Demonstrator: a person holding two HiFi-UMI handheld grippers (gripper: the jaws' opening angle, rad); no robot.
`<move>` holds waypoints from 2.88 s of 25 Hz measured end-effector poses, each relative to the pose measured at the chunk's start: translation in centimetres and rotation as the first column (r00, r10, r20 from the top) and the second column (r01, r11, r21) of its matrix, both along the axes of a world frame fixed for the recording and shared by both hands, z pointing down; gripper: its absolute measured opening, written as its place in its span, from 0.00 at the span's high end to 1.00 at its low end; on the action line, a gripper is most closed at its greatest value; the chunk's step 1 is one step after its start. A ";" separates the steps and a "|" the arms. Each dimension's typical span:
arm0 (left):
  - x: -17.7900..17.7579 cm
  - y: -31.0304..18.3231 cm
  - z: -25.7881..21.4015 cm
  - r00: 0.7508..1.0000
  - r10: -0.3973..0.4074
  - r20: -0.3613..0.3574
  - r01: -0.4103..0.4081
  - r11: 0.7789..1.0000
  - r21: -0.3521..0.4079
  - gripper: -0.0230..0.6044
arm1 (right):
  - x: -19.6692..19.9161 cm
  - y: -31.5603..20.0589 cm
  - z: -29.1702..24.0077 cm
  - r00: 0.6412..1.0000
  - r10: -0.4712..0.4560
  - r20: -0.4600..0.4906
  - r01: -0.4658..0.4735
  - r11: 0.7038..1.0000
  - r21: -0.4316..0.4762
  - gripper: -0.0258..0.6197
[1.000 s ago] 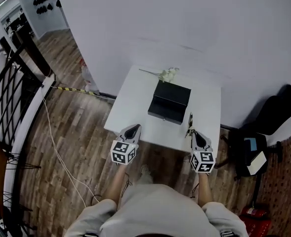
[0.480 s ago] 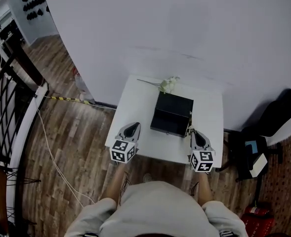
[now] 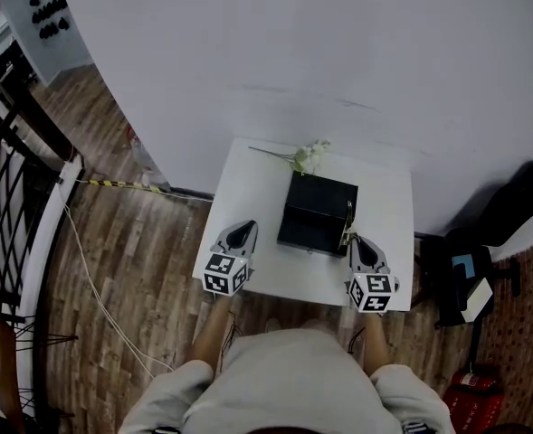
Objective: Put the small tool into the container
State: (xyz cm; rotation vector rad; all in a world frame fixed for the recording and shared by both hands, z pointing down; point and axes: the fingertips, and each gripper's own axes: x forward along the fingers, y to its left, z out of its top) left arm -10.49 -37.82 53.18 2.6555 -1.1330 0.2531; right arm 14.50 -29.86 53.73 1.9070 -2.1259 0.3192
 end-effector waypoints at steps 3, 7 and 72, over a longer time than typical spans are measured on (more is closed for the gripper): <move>0.4 -0.5 0.3 1.000 -0.002 0.005 0.002 1.000 -0.006 0.95 | 0.4 -0.6 0.6 1.000 -0.009 0.002 0.009 1.000 -0.010 0.96; 0.9 -0.7 1.1 1.000 -0.016 0.022 0.017 1.000 -0.026 0.95 | 0.9 -1.4 1.6 0.999 -0.033 0.007 0.033 0.999 -0.031 0.96; -1.3 -0.3 8.1 0.967 -0.247 0.054 0.253 0.949 -0.190 0.95 | -6.6 -10.5 15.7 0.503 -0.602 -0.620 0.372 0.798 -0.473 0.96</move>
